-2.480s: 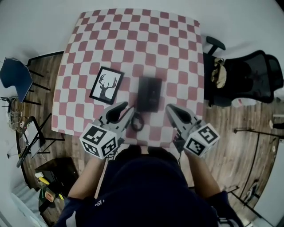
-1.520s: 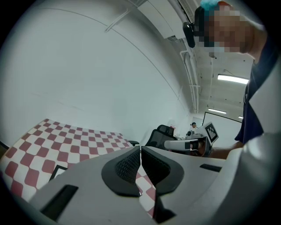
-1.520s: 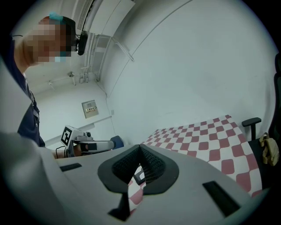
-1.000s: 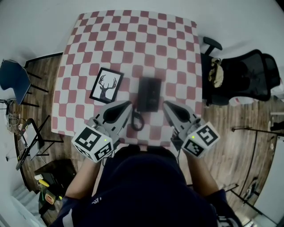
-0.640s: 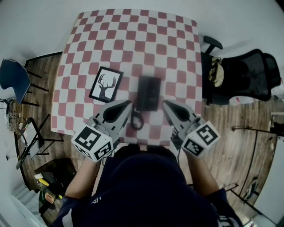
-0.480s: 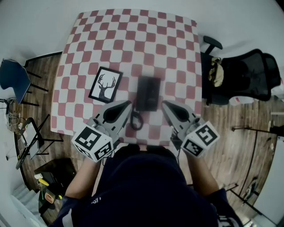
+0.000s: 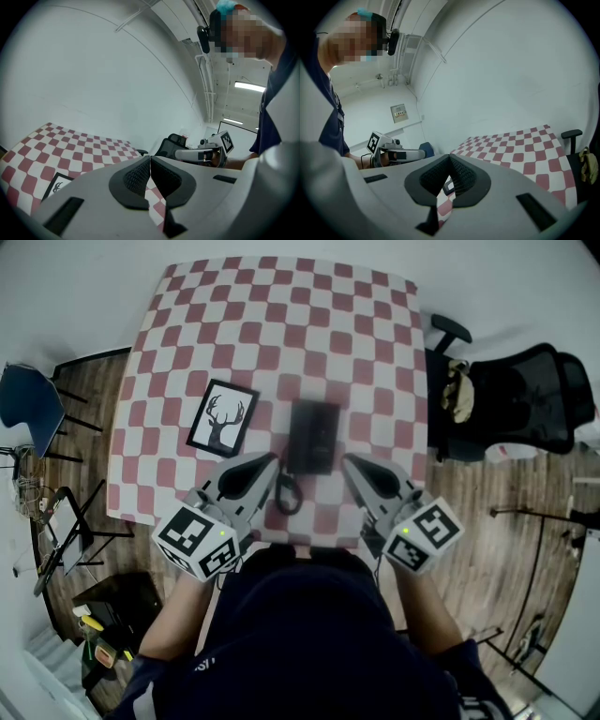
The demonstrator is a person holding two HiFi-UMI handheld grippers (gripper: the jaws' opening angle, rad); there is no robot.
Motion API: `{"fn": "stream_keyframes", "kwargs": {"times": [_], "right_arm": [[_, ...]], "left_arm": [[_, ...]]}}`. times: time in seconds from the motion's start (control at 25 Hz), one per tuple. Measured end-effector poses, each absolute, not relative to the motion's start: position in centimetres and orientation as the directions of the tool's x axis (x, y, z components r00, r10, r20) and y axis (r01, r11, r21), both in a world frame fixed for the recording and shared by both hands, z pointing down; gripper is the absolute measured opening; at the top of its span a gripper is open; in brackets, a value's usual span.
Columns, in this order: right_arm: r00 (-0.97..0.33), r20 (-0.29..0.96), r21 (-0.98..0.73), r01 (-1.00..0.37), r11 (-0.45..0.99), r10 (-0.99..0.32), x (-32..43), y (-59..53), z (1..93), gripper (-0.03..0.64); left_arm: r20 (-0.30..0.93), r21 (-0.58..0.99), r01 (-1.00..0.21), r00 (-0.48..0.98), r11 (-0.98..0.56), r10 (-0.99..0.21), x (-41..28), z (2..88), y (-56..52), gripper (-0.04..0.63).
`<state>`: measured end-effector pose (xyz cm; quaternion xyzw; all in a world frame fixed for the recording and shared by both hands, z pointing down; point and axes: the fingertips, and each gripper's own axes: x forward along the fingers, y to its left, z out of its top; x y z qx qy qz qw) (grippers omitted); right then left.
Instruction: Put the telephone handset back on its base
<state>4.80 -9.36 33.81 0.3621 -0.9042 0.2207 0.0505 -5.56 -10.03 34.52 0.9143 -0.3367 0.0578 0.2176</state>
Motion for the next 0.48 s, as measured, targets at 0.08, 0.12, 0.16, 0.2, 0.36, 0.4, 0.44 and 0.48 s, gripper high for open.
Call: {"fn": "stream_keyframes", "kwargs": {"times": [0.08, 0.12, 0.16, 0.2, 0.36, 0.4, 0.44, 0.48], "right_arm": [[-0.733, 0.251, -0.363, -0.677, 0.64, -0.632, 4.84, -9.36, 33.84, 0.015], [-0.733, 0.252, -0.363, -0.677, 0.64, -0.632, 4.85, -9.37, 33.86, 0.015], [-0.733, 0.252, -0.363, -0.677, 0.64, -0.632, 4.84, -9.37, 33.9, 0.015], [-0.733, 0.253, -0.364, -0.676, 0.641, -0.631, 4.83, -9.38, 33.94, 0.015], [-0.735, 0.252, -0.364, -0.675, 0.642, -0.63, 4.9, -9.49, 34.06, 0.015], [-0.735, 0.252, -0.363, -0.675, 0.642, -0.63, 4.93, -9.51, 34.09, 0.015], [-0.735, 0.252, -0.363, -0.675, 0.643, -0.63, 4.96, -9.53, 34.11, 0.015], [-0.735, 0.252, -0.363, -0.675, 0.643, -0.629, 5.0, -9.54, 34.13, 0.015]], "left_arm": [[0.255, 0.361, -0.642, 0.766, -0.676, -0.591, -5.48, 34.59, -10.01, 0.034], [0.256, 0.362, -0.642, 0.766, -0.676, -0.59, -5.45, 34.63, -10.01, 0.034], [0.256, 0.363, -0.642, 0.766, -0.676, -0.59, -5.42, 34.67, -10.01, 0.034], [0.257, 0.363, -0.642, 0.766, -0.675, -0.59, -5.41, 34.71, -10.02, 0.032], [0.258, 0.364, -0.643, 0.765, -0.674, -0.59, -5.32, 34.84, -10.14, 0.032], [0.258, 0.364, -0.643, 0.765, -0.673, -0.591, -5.28, 34.87, -10.16, 0.034], [0.258, 0.364, -0.643, 0.764, -0.673, -0.591, -5.23, 34.9, -10.18, 0.034], [0.258, 0.364, -0.644, 0.764, -0.673, -0.591, -5.19, 34.93, -10.21, 0.034]]}}
